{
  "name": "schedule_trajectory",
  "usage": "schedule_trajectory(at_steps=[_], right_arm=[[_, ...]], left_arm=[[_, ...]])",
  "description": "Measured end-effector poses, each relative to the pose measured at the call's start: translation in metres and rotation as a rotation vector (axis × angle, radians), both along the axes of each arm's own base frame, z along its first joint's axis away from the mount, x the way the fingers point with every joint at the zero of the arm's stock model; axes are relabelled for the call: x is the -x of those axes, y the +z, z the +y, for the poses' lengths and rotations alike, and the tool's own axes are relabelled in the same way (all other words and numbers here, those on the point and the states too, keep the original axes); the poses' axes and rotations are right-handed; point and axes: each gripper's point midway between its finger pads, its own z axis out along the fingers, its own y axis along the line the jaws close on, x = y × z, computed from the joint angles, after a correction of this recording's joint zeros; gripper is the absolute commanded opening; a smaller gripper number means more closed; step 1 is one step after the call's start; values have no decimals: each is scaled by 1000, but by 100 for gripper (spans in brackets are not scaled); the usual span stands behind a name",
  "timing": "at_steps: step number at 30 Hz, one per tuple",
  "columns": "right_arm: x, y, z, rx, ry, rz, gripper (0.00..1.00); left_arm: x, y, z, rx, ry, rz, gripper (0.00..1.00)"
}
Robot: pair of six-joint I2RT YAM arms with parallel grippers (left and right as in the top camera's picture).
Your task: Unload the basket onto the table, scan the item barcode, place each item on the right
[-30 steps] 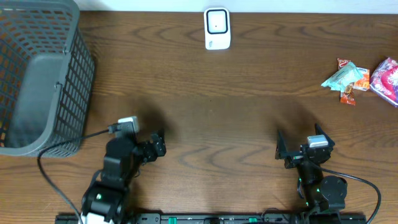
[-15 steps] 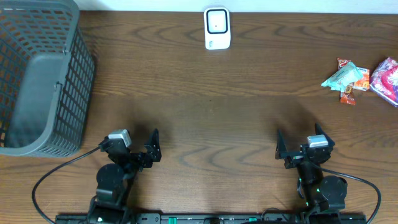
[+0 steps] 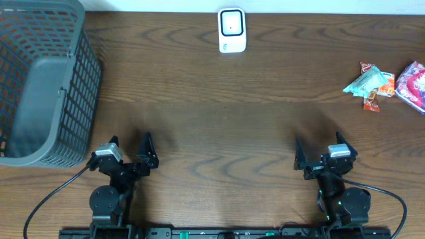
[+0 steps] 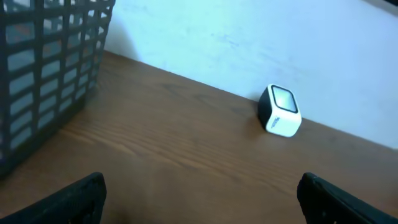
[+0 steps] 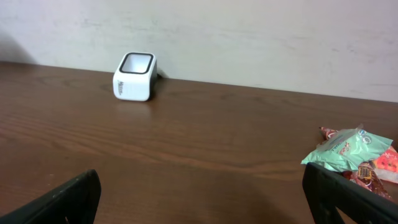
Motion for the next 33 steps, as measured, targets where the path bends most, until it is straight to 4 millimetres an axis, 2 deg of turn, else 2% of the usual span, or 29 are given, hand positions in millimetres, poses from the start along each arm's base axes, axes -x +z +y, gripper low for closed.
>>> schedule_trajectory(at_steps=[15,33], right_arm=[[0,0,0,0,0,0,99],[0,0,0,0,0,0,99]], left_arm=[[0,0,0,-219,-22,-14,98],[0,0,1,-262,-26,-17,98]])
